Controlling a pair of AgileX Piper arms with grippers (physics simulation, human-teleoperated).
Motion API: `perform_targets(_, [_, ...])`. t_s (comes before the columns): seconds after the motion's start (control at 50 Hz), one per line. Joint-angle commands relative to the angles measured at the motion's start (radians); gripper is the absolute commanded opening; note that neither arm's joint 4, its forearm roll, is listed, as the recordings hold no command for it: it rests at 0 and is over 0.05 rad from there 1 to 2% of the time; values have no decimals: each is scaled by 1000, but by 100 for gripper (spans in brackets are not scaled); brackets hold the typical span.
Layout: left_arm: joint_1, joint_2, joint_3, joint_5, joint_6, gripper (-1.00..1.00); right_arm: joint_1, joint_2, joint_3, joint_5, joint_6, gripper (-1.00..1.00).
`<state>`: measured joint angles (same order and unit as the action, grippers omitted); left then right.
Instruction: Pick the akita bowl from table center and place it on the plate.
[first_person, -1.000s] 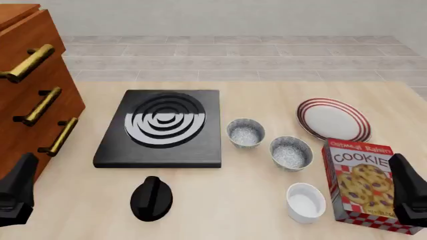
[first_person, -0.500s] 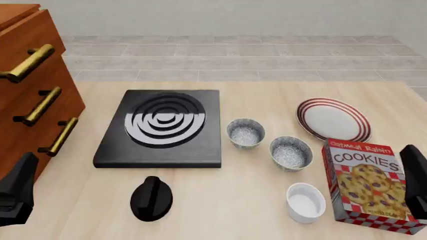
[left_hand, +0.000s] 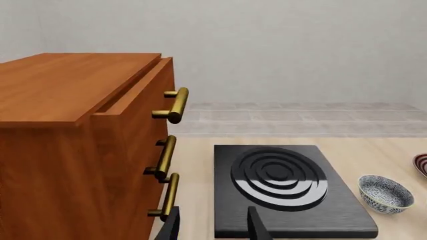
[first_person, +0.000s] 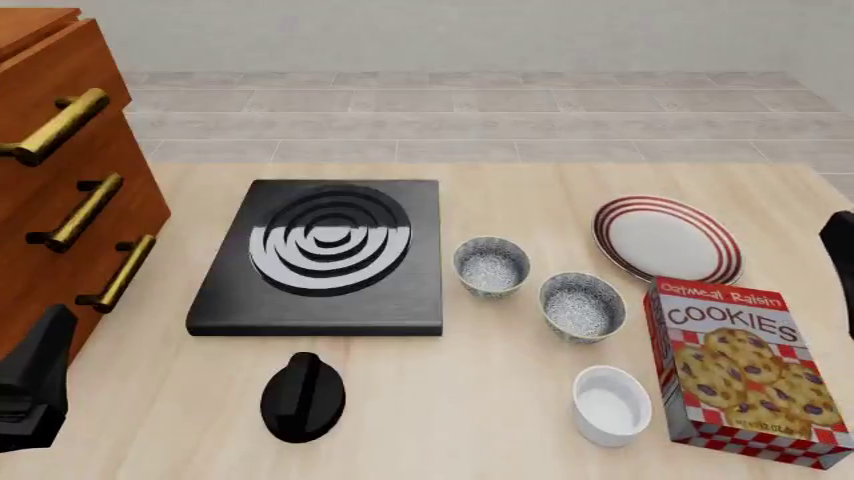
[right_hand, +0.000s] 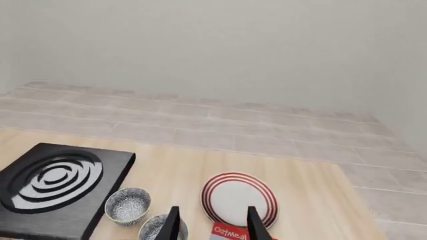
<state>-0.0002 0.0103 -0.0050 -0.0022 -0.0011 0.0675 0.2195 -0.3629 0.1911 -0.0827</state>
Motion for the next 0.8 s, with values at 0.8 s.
perform_targets(0.8, [-1,0,0,0,1,100,450,884,-602,396,-283,100])
